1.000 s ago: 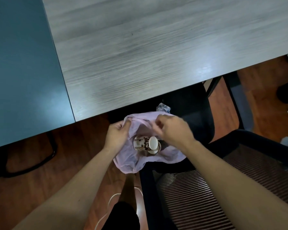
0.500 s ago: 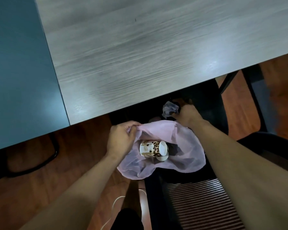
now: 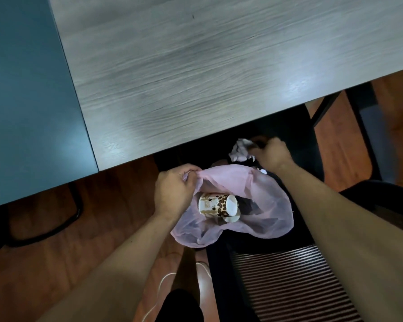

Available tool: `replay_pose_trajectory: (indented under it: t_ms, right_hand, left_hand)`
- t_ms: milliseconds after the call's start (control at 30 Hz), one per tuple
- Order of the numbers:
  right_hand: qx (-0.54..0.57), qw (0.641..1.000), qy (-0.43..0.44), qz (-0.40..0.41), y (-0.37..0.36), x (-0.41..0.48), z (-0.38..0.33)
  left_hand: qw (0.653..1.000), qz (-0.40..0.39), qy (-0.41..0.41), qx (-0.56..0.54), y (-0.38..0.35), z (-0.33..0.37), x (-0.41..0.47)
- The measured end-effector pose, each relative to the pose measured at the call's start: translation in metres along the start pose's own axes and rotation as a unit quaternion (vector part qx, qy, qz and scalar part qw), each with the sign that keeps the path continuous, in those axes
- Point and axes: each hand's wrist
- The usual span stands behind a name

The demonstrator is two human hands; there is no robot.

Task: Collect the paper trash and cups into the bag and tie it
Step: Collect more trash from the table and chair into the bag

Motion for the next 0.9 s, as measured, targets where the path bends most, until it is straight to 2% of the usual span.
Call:
replay_pose_trajectory:
  t_ms: [100, 167, 300, 333, 400, 500, 567, 700, 800, 900]
  right_hand:
    - [0.139, 0.989, 0.033, -0.029, 0.029, -0.022, -0.008]
    - [0.187, 0.979, 0.054, -0.068, 0.043, -0.040, -0.014]
    - [0.270, 0.933, 0.062, -0.229, 0.056, -0.080, -0.029]
    - [0.260, 0.925, 0.058, -0.270, 0.054, -0.089, -0.032]
    - [0.158, 0.932, 0.085, -0.314, 0.039, -0.100, -0.033]
    - [-0.037, 0.955, 0.139, -0.259, 0.005, -0.113, -0.028]
    - [-0.080, 0.959, 0.160, -0.222, -0.009, -0.120, -0.028]
    - [-0.141, 0.941, 0.229, -0.204, -0.007, -0.118, -0.037]
    - [-0.111, 0.950, 0.246, -0.155, 0.017, -0.106, -0.042]
    - [-0.041, 0.980, 0.189, -0.042, 0.037, -0.081, -0.032]
  left_hand:
    - [1.000, 0.008, 0.021, 0.001, 0.000, 0.003, 0.000]
    - [0.999, 0.011, 0.035, 0.010, 0.003, 0.004, -0.001]
    - [0.997, 0.019, 0.073, 0.016, 0.004, 0.009, -0.003]
    - [0.996, 0.024, 0.080, 0.017, 0.004, 0.010, -0.003]
    - [0.995, 0.035, 0.095, 0.007, 0.004, 0.010, 0.000]
    - [0.994, 0.039, 0.097, -0.003, 0.004, 0.008, 0.002]
    - [0.997, 0.031, 0.076, -0.001, 0.004, 0.008, 0.001]
    - [0.998, 0.029, 0.057, 0.008, 0.006, 0.008, 0.002]
    - [0.998, 0.025, 0.060, 0.015, 0.006, 0.008, 0.004]
    - [0.998, 0.029, 0.060, 0.007, 0.005, 0.005, 0.005]
Point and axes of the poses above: each hand's wrist, its own x-axis towards the middle knuckle, its own y-axis out of the back of the hand, z = x × y, and after that the axes turned 3 degrees about y, right-handed
